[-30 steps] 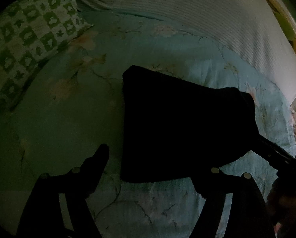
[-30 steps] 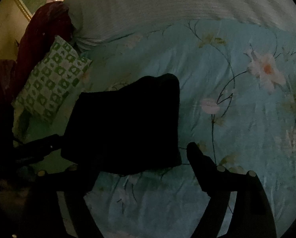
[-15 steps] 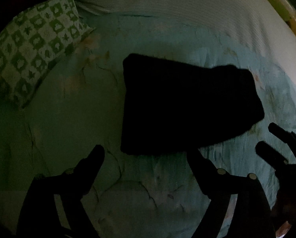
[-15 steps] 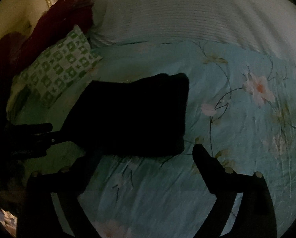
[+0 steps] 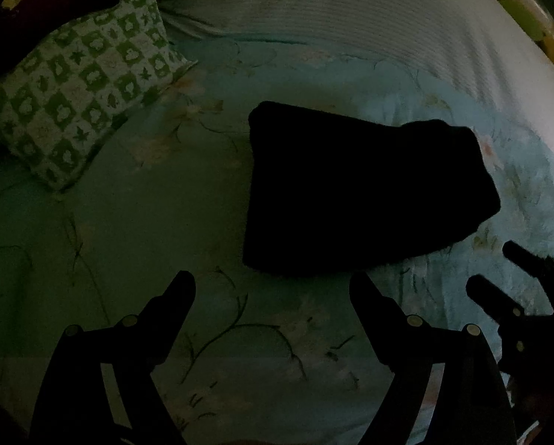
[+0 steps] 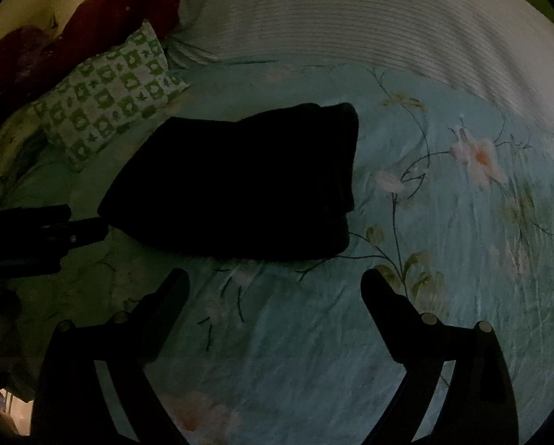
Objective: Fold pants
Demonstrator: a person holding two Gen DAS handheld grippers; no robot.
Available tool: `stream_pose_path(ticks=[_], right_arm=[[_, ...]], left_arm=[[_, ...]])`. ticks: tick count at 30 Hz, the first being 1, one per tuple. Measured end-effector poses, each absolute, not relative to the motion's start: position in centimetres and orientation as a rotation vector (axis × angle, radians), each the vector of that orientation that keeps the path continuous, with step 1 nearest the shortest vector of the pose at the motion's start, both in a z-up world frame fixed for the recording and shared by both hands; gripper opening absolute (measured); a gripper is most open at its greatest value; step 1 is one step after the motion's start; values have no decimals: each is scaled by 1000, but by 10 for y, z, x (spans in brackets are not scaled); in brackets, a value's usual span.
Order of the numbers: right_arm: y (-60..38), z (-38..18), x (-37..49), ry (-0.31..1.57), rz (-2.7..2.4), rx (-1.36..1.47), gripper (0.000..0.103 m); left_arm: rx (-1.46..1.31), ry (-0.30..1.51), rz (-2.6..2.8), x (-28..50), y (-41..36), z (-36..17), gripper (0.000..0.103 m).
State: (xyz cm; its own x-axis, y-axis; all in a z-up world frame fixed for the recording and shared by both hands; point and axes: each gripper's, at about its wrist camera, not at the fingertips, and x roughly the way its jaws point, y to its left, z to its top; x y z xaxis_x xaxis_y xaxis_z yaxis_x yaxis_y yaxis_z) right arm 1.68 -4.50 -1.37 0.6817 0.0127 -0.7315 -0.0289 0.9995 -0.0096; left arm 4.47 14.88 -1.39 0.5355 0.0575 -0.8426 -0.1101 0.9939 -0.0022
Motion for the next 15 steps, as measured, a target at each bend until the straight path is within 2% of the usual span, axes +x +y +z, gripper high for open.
stream_pose_path(ticks=[15], right_arm=[[-36,-18,17,782,37,-34,94]], left_arm=[[-13,969,94,44,146,-17,86]])
